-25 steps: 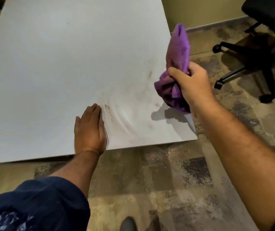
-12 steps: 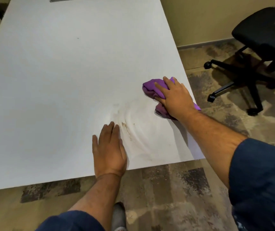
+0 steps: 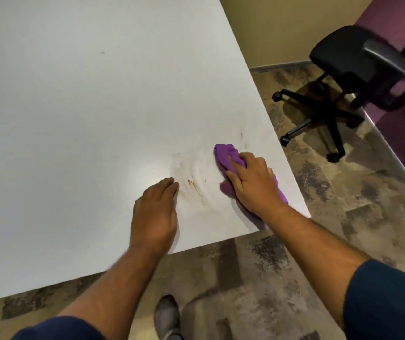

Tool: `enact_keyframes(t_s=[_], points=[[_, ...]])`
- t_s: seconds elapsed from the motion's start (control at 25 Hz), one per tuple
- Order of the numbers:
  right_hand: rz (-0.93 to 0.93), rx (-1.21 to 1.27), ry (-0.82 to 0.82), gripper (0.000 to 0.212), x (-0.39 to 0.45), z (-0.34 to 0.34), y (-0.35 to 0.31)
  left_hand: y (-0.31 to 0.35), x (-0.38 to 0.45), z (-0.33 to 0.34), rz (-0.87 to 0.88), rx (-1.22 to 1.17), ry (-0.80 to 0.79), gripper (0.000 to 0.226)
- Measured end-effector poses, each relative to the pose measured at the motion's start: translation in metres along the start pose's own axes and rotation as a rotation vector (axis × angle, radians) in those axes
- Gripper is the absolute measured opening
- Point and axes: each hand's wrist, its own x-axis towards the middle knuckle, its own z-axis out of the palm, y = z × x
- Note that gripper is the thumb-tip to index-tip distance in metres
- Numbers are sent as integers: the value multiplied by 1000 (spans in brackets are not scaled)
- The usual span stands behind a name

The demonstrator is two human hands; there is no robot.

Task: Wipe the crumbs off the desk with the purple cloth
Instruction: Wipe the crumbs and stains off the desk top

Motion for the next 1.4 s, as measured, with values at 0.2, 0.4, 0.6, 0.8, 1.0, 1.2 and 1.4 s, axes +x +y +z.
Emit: enact_keyframes(t_s=[0.2,0.4,0.6,0.8,1.0,1.2,1.4], points=[[-226,170,-160,26,-62,5,-12,-4,3,5,-20,32,-14,51],[-132,225,46,33,2,-6,-18,-5,5,-1,-21,49,-11,53],[-229,228,-81,38,-16,28,-66,-6,3,2,-43,7,-25,58],[-643,94,-199,34,-57,15,-47,-5,2,0,-76,-71,-49,63],[-208,230,-6,19,-18,25,-70,-5,2,0,-56,-60,-29,68],[-78,222,46,8,-2,42,-86,-7,0,5,-58,-51,-23,69],[-387,-23,-57,36,-41,22,-46,-7,2,3,-39,-33,-25,69]])
